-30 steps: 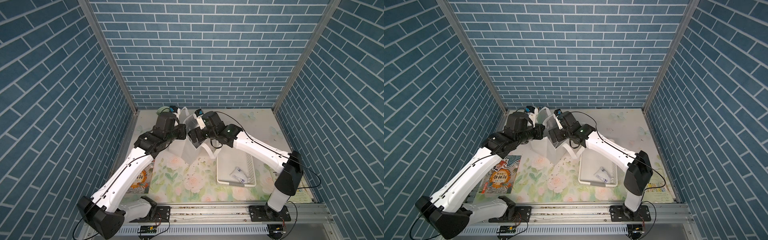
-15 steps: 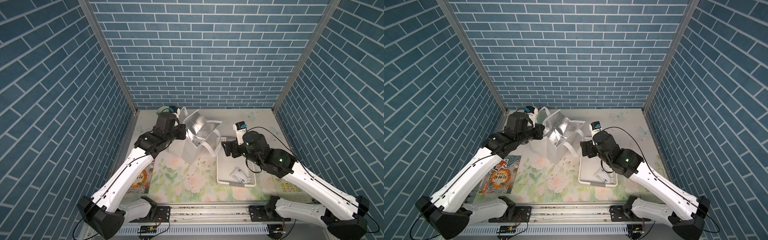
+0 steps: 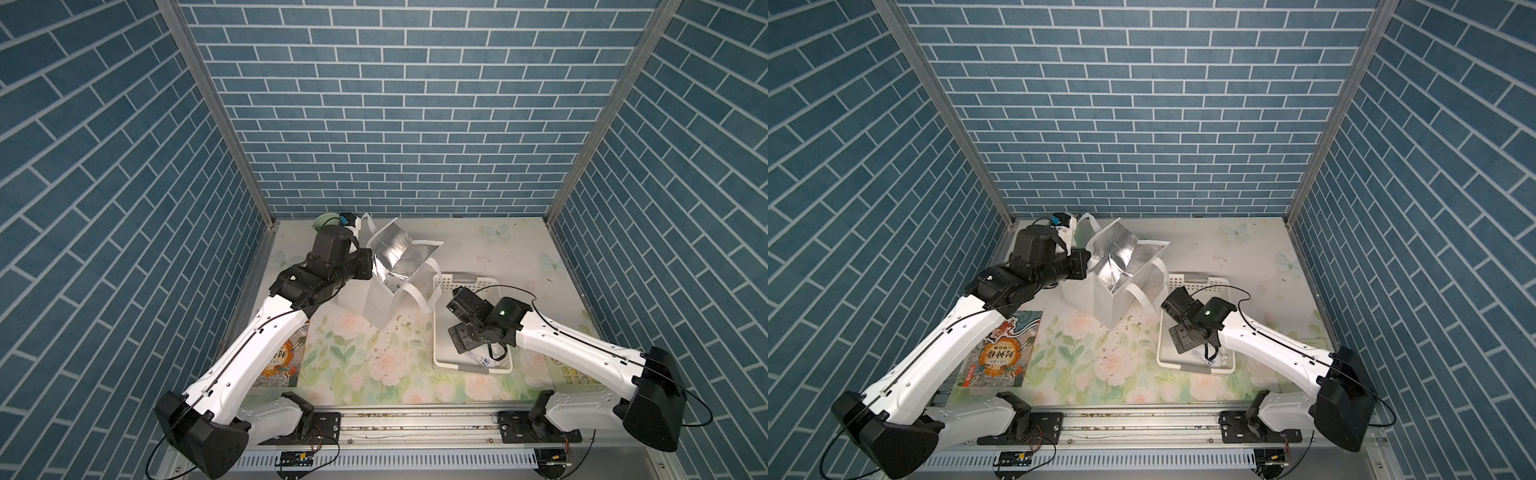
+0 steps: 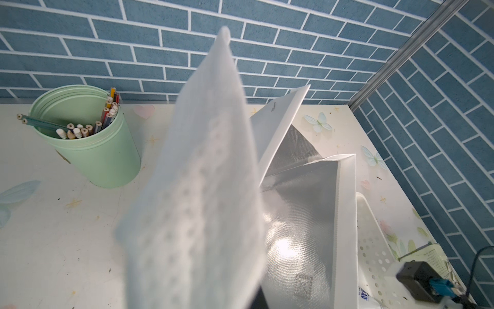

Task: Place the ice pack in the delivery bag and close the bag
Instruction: Pick up the ice pack from the bin.

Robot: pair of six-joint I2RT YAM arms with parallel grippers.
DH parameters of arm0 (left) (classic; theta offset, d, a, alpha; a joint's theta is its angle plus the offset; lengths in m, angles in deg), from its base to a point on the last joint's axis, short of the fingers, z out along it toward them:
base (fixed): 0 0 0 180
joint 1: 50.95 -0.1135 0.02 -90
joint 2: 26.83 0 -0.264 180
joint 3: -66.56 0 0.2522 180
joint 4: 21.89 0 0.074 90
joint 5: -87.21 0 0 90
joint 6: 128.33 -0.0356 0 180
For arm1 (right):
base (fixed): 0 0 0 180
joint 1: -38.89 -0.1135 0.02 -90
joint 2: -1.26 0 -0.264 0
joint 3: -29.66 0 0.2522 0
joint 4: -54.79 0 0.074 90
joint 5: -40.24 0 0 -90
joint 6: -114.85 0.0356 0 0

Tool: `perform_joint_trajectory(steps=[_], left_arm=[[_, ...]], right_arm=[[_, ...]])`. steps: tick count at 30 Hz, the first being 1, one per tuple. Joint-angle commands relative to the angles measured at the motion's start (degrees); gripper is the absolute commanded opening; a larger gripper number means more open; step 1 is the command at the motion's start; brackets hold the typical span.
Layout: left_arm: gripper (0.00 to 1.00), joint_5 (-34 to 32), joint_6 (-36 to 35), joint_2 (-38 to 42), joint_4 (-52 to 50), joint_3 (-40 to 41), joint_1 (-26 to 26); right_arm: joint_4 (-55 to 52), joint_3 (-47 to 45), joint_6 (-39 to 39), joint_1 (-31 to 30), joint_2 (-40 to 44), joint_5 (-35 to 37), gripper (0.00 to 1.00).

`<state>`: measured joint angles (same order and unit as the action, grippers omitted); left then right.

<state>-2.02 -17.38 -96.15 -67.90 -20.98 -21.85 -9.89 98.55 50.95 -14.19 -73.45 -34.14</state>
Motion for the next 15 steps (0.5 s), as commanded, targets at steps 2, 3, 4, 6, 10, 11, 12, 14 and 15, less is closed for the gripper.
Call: perform_joint_trajectory(steps=[2, 3, 4, 6, 10, 11, 12, 14, 15], left_arm=[[0.0, 0.3, -0.6, 1.1, 1.0, 1.1, -0.2], [0.0, 0.2, -0.6, 1.1, 1.0, 1.2, -0.3], [0.0, 0.1, -0.6, 1.2, 1.0, 1.2, -0.2], [0.0, -0.1, -0.8, 1.2, 1.0, 1.2, -0.3], [0.0, -0.1, -0.9, 1.1, 1.0, 1.0, -0.2], [0.0, -0.1, -1.0, 1.0, 1.0, 1.0, -0.3], [0.0, -0.1, -1.1, 1.0, 1.0, 0.9, -0.2], [0.0, -0.1, -1.1, 0.9, 1.0, 1.0, -0.2], [0.0, -0.1, -1.1, 0.9, 1.0, 1.1, -0.2]], right_arm=[[0.5, -3.6, -1.3, 0.2, -2.6, -2.5, 0.93], [0.8, -4.4, -1.2, 0.4, -3.0, -2.8, 0.93], [1.1, -5.0, -1.0, 0.6, -3.3, -3.1, 0.93], [1.4, -5.5, -0.5, 0.9, -3.8, -3.7, 0.93], [-1.0, -5.7, 2.2, 1.4, -5.6, -1.6, 0.92], [-0.1, -6.3, 2.0, 1.7, -5.9, -2.2, 0.92], [0.5, -6.9, 1.9, 2.0, -6.3, -2.7, 0.92], [0.7, -7.5, 2.5, 2.0, -8.3, -2.7, 0.92], [0.8, -7.9, 3.0, 2.0, -9.4, -2.5, 0.92]])
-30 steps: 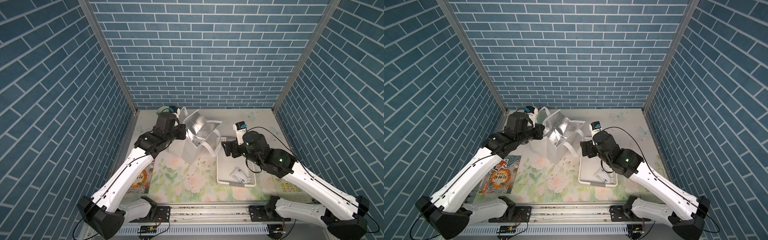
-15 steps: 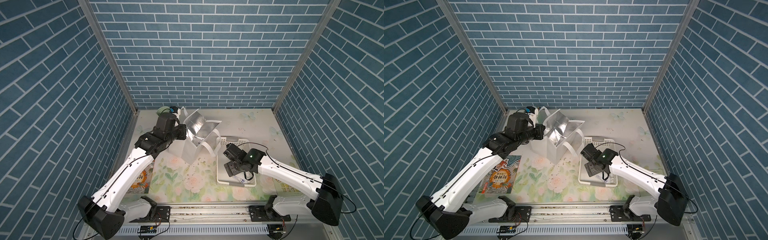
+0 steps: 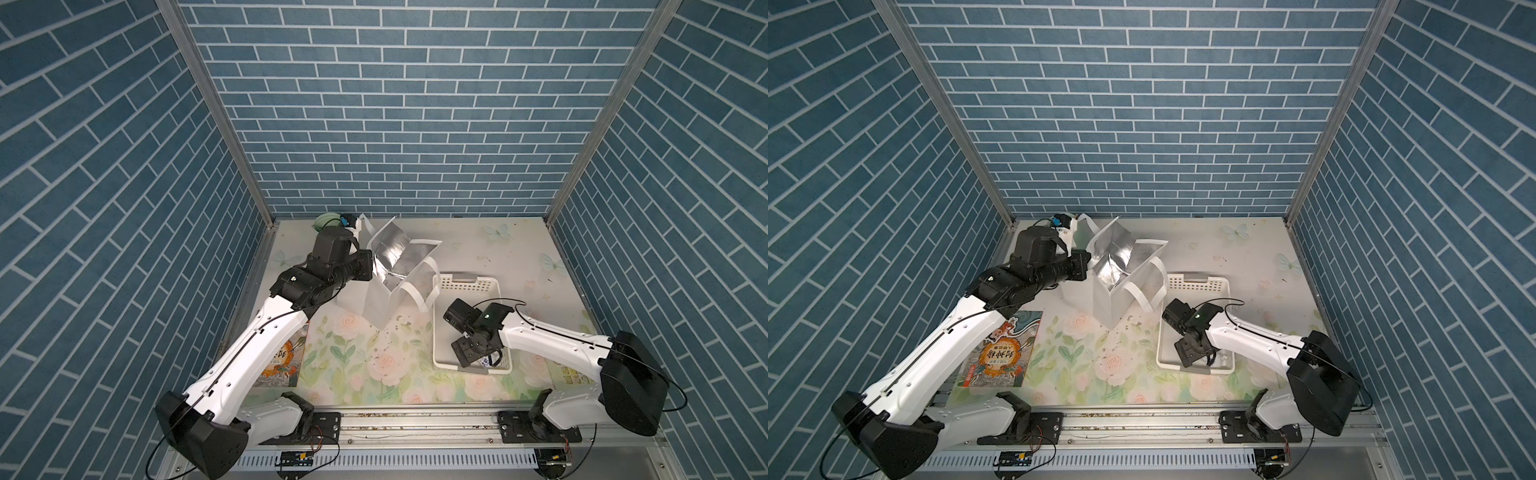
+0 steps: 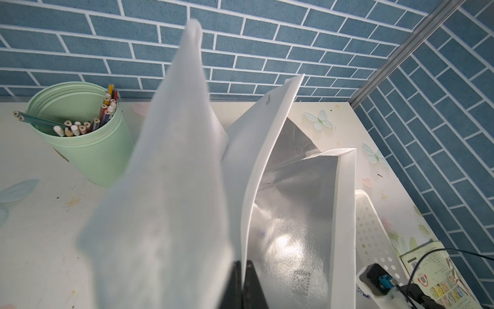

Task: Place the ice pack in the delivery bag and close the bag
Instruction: Pick up the ice pack from the bin.

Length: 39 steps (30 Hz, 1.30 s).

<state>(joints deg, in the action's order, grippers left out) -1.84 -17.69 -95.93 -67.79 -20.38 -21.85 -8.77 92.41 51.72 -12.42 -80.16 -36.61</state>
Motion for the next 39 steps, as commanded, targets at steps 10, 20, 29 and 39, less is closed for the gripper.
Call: perform_joint_trajectory(steps=[10, 20, 29, 39], left_arm=[[0.0, -0.3, -0.6, 1.0, 0.9, 0.7, -0.2], [0.0, -0.6, -0.5, 1.8, 0.3, 0.6, -0.3], [0.0, -0.7, -0.4, 2.2, 0.2, 0.7, -0.3], [0.0, -1.4, -0.4, 2.4, 0.2, 0.2, -0.3]], right_arm=[[2.2, -1.7, 2.1, 0.5, -6.4, -0.1, 0.84], [12.6, -2.4, -0.8, 3.2, -9.2, -4.3, 0.57], [16.2, -2.9, -0.3, 5.8, -3.9, -3.8, 0.21], [18.5, 0.0, -0.2, 5.8, 23.1, -1.6, 0.0]])
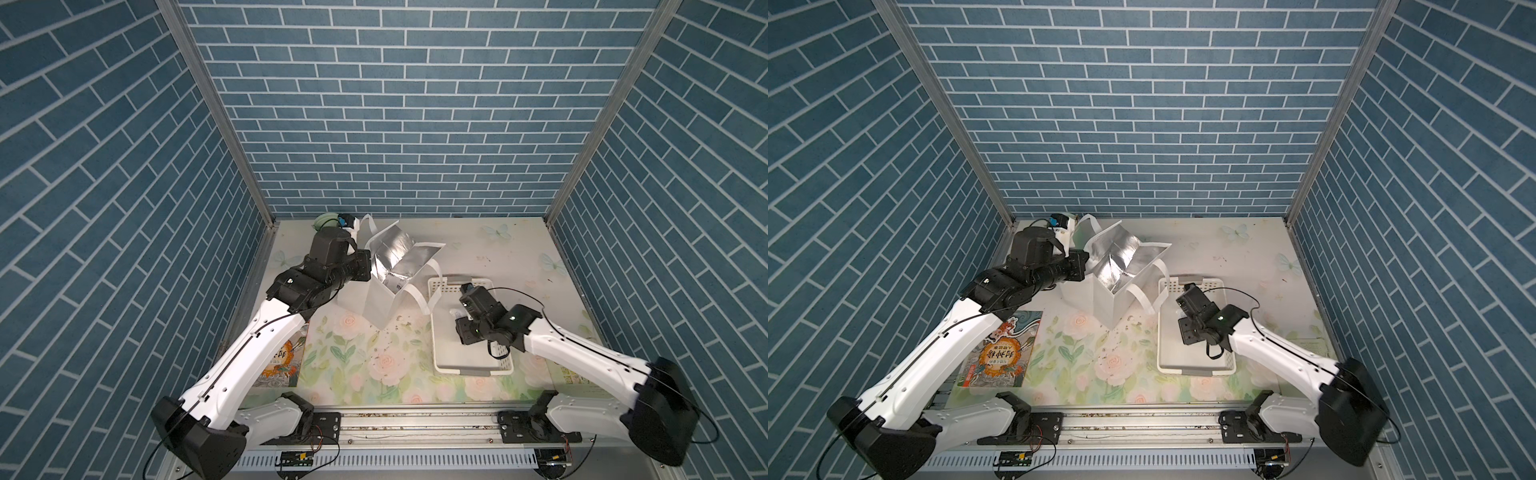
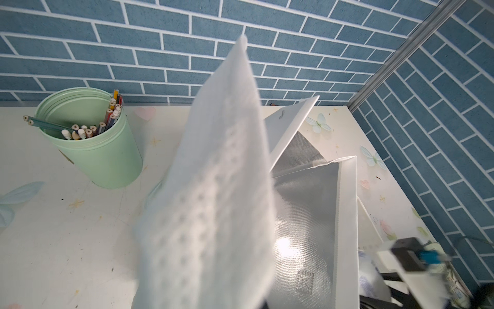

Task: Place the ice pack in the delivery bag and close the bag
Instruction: Pick up the ice pack from the bin, then place the ice pack in the delivery bag.

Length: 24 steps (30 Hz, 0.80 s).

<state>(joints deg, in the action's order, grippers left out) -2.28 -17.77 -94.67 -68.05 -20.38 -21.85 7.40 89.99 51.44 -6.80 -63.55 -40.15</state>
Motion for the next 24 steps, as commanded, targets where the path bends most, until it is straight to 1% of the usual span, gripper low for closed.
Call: perform_joint_trajectory(steps=[1, 3, 5, 8, 11, 18, 21, 24], left_arm=[[0.0, -1.0, -0.3, 1.2, 0.4, 0.2, -0.2], [0.0, -0.9, -0.2, 1.2, 0.7, 0.2, -0.3], [0.0, -0.7, -0.2, 1.1, 0.9, 0.0, -0.3], [0.0, -0.7, 0.1, 1.1, 1.0, -0.3, -0.2], [0.0, -0.6, 0.1, 1.3, 1.0, -0.7, -0.3], [0.0, -1.4, 0.0, 1.4, 0.7, -1.0, -0.3], [0.0, -1.8, -0.2, 1.3, 0.7, -1.0, -0.3], [0.0, -1.7, -0.2, 1.0, 0.5, -1.2, -0.3]], right_arm=[[3.5, 2.8, 0.1, 0.2, 9.6, 1.4, 0.0], [6.7, 3.5, 0.0, 0.2, 14.8, -0.6, 0.0], [10.2, 4.8, -0.1, 0.1, 17.2, -2.7, 0.0], [14.5, 8.4, -1.0, 0.0, 15.8, -5.3, 0.0], [16.6, 13.8, -2.7, -0.8, 9.3, -7.1, 0.0], [15.9, 29.8, -7.6, -5.5, -10.7, -8.1, 0.0], [14.2, 35.3, -8.1, -6.0, -17.4, -8.2, 0.0], [12.9, 38.8, -8.0, -6.2, -22.5, -7.3, 0.0]])
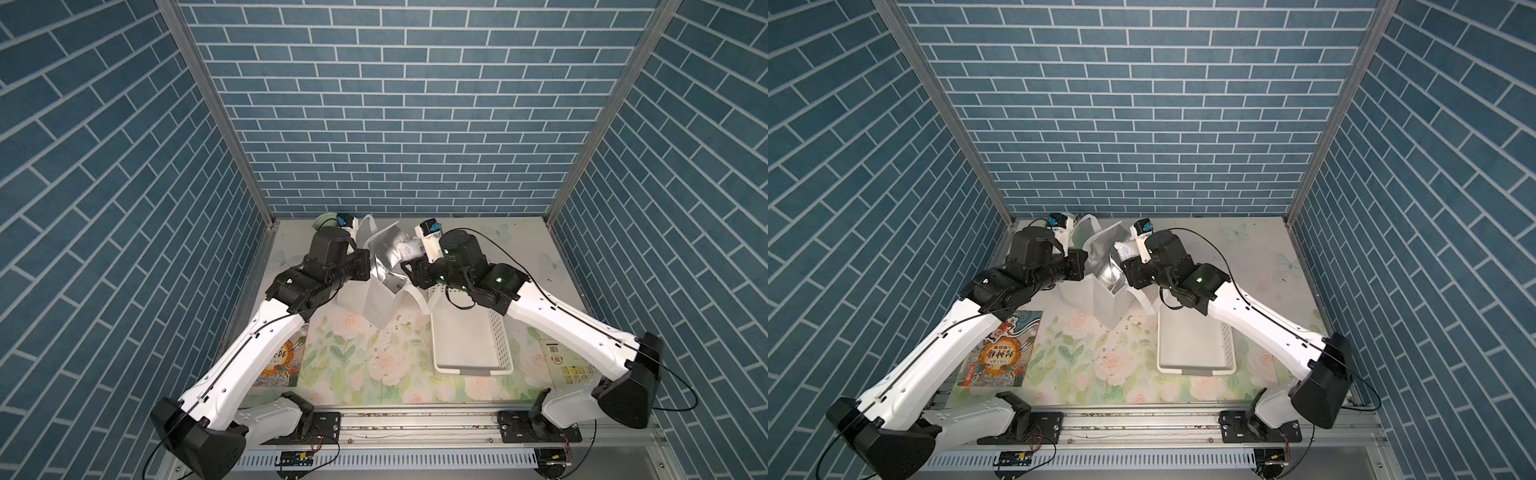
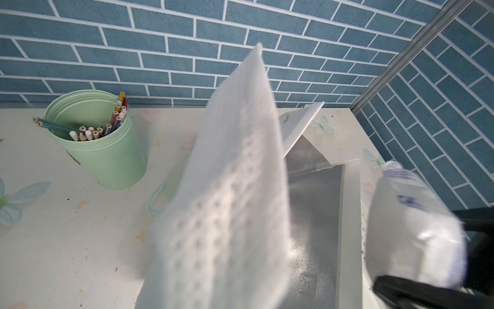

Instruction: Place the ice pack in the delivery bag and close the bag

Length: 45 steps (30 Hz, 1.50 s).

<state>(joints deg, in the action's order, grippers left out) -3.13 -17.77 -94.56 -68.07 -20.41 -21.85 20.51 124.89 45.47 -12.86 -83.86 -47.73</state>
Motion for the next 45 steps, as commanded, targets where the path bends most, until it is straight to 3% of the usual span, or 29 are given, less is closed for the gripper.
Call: perform_joint_trajectory(steps=[1, 13, 22, 30, 33, 35, 38, 40, 45], left_arm=[[0.0, -0.9, -0.2, 0.8, 0.5, -1.2, -0.3], [0.0, -0.2, -0.2, 1.1, 0.3, -1.0, -0.3], [0.0, -0.2, -0.2, 1.4, 0.0, -0.7, -0.3], [0.0, -0.3, -0.2, 1.8, 0.2, -0.3, -0.3], [0.0, -0.1, -0.1, 1.6, 0.2, -0.3, -0.2], [0.0, 0.1, -0.1, 1.6, 0.2, -0.3, -0.3], [0.0, -0.1, -0.2, 1.7, 0.0, -0.2, -0.3], [0.0, -0.2, -0.2, 1.6, 0.1, -0.1, -0.3], [0.0, -0.1, -0.2, 1.7, 0.4, 0.2, -0.3]], right_arm=[[-0.4, 4.6, -2.0, -0.3, -3.4, 0.1, 0.0], [-9.0, 15.4, -2.6, -0.8, -17.1, 1.2, 0.0], [-4.8, 18.5, -2.8, -0.7, -14.5, 3.0, 0.05], [-7.0, 17.1, -0.9, -0.9, -19.6, 1.7, 0.12], [-3.8, 14.7, 0.2, -1.1, -20.4, -0.6, 0.21], [-3.4, 14.4, 0.6, -1.4, -21.4, -1.1, 0.34], [-2.4, 14.0, 0.6, -1.7, -21.4, -1.4, 0.69], [-0.8, 13.1, 0.3, -1.9, -20.3, -1.7, 0.86], [1.6, 12.3, -0.8, -1.9, -17.3, -2.0, 0.96]])
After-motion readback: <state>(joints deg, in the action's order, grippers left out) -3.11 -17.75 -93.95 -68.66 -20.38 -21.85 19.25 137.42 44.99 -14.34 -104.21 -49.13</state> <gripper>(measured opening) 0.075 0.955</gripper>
